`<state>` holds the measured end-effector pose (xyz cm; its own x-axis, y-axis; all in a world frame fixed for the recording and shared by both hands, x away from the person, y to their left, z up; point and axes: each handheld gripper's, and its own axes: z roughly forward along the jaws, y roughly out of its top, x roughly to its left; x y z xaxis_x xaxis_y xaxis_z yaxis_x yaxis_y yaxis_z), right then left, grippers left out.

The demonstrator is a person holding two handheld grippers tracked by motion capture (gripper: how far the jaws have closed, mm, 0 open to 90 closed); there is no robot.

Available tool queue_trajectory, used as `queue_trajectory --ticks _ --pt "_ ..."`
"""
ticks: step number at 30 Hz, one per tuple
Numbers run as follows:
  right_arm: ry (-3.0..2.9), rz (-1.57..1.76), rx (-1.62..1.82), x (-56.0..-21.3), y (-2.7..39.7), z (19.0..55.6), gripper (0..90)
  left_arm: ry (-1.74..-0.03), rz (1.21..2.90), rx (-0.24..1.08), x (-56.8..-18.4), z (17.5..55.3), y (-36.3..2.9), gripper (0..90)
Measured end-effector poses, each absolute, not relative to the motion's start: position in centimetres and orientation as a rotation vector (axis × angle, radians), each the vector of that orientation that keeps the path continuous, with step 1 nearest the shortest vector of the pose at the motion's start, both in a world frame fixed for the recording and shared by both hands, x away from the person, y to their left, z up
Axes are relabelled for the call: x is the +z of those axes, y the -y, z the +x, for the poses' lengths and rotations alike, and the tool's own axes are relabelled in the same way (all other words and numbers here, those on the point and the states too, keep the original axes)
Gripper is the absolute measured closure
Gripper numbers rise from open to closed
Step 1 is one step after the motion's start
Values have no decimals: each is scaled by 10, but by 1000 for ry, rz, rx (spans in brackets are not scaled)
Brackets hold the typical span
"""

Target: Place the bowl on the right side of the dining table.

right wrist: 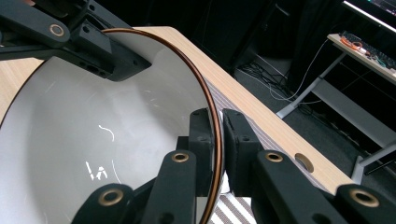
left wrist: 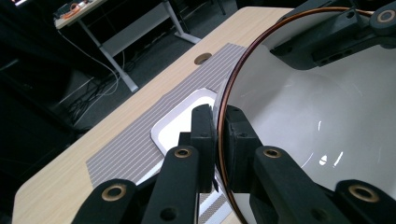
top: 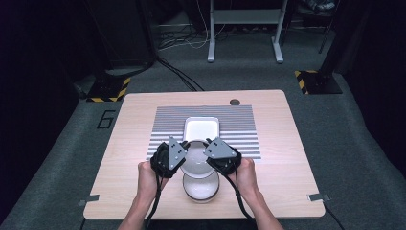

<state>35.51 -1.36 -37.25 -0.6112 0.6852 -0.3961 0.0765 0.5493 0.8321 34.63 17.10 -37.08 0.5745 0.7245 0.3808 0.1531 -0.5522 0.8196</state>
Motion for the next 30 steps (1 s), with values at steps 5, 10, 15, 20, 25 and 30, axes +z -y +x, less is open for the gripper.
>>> queue_trajectory --ticks 5,10,15,20,25,30 --pt "-2047 614 1052 -372 12 360 829 -709 2038 947 -369 351 -172 841" --pt "-2048 614 1043 -372 11 365 829 -718 2034 935 -370 356 -172 841" --pt "-2046 619 1043 -370 11 369 829 -714 2035 943 -367 360 -172 840" --pt "-2044 618 1042 -367 11 374 829 -714 2031 951 -365 365 -172 841" --pt "-2048 619 1039 -367 9 380 829 -718 2036 940 -365 371 -174 841" --pt "-2052 619 1035 -367 7 386 829 -728 2035 940 -365 376 -175 840"
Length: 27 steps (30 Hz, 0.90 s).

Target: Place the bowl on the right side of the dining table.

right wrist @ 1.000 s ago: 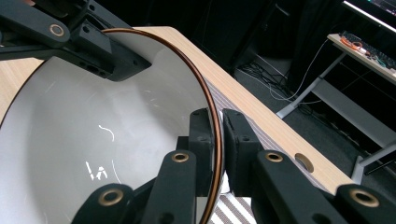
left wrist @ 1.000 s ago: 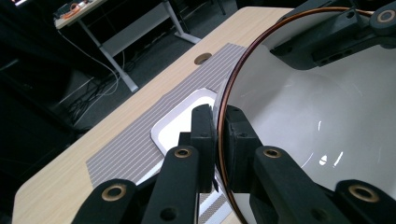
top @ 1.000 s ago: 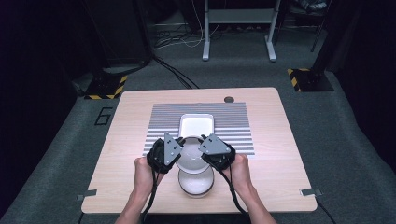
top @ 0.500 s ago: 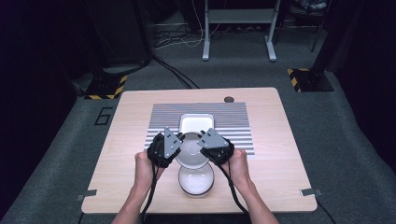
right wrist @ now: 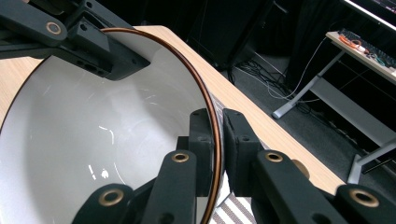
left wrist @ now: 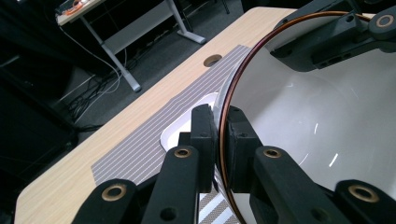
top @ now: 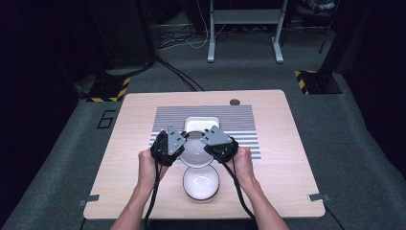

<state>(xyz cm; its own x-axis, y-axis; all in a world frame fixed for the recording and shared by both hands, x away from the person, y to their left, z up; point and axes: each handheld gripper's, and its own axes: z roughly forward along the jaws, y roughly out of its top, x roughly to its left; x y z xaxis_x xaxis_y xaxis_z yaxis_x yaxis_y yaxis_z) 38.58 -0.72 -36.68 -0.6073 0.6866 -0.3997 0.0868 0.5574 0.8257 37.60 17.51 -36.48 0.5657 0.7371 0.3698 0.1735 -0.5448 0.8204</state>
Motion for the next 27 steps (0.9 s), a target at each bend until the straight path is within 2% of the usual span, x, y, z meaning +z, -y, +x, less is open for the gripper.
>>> queue_trajectory --ticks 27 --pt "-2074 652 1012 -376 5 413 828 -752 2050 917 -374 404 -174 839"
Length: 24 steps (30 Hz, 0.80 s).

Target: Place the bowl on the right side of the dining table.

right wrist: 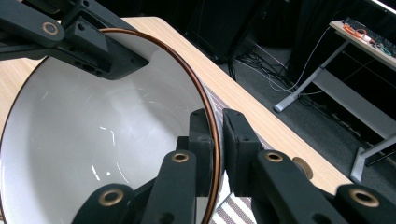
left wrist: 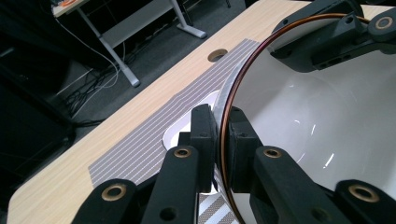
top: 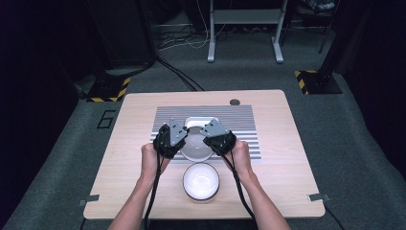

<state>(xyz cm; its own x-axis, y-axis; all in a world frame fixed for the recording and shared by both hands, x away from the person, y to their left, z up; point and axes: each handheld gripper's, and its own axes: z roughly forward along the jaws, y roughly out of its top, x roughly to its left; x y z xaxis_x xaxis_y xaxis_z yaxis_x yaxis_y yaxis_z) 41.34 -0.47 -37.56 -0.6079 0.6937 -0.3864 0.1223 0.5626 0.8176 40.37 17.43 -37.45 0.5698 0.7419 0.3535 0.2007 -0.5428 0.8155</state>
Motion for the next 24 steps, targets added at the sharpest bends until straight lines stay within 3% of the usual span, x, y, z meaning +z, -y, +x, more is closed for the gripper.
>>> queue_trajectory --ticks 24 --pt "-2102 687 985 -386 1 436 827 -781 2064 891 -385 427 -174 838"
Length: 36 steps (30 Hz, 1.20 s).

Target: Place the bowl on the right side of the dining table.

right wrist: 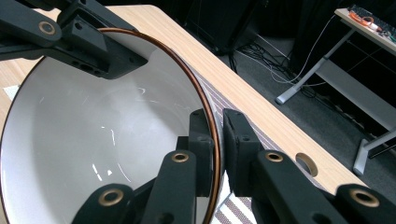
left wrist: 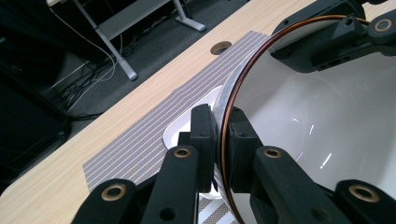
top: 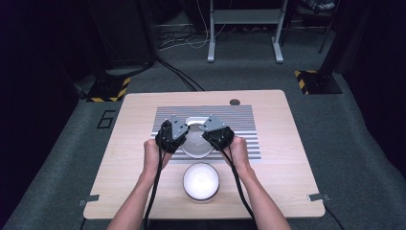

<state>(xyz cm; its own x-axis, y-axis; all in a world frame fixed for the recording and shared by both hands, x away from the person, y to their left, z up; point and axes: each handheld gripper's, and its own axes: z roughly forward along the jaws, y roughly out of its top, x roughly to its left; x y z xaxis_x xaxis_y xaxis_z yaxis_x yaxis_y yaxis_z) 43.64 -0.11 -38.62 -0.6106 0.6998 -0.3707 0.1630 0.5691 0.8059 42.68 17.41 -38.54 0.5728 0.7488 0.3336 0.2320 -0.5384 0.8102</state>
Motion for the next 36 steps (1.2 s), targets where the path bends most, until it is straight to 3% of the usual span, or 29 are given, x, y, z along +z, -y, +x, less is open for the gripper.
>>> queue_trajectory --ticks 36 --pt "-2157 770 951 -412 -3 476 826 -824 2114 838 -410 467 -173 837"
